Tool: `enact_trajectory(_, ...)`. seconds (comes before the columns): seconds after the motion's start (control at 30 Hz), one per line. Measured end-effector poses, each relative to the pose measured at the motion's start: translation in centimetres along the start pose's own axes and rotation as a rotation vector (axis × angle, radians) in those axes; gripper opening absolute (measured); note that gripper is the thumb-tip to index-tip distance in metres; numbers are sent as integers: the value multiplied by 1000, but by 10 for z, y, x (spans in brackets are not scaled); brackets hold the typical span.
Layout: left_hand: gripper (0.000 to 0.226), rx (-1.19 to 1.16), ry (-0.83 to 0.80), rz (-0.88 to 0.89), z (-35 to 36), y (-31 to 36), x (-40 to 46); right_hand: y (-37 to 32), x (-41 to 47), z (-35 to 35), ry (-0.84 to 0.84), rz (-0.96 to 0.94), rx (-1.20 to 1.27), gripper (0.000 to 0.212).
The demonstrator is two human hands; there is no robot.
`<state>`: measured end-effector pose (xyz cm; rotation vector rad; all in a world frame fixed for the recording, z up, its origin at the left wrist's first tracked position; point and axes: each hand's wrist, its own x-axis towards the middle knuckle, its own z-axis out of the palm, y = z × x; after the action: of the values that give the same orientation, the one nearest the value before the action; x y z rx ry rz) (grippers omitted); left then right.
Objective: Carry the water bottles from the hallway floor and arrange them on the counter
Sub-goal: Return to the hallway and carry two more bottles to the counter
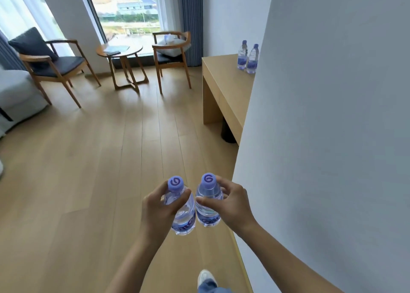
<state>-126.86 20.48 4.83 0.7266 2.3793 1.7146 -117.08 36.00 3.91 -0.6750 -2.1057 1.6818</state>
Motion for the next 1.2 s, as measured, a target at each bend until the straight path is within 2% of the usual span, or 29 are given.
enact_trajectory(0.37, 14, -37, -45, 20, 11, -31, 245, -17, 230, 26, 70, 8, -51, 44)
enact_trajectory(0.57, 33, -11, -127, 99, 18, -54, 388, -24, 358, 50, 178, 42, -53, 54)
enact_trajectory(0.73, 19, -15, -215, 139, 17, -59, 502, -42, 454, 65, 273, 64, -27, 59)
enact_trajectory(1.03, 28, -13, -290, 182, 57, -68, 647, -42, 569, 56, 361, 86, 24, 39)
enact_trajectory(1.2, 25, -59, -383, 172, 109, -63, 711, -27, 632, 24, 400, 123, -6, 46)
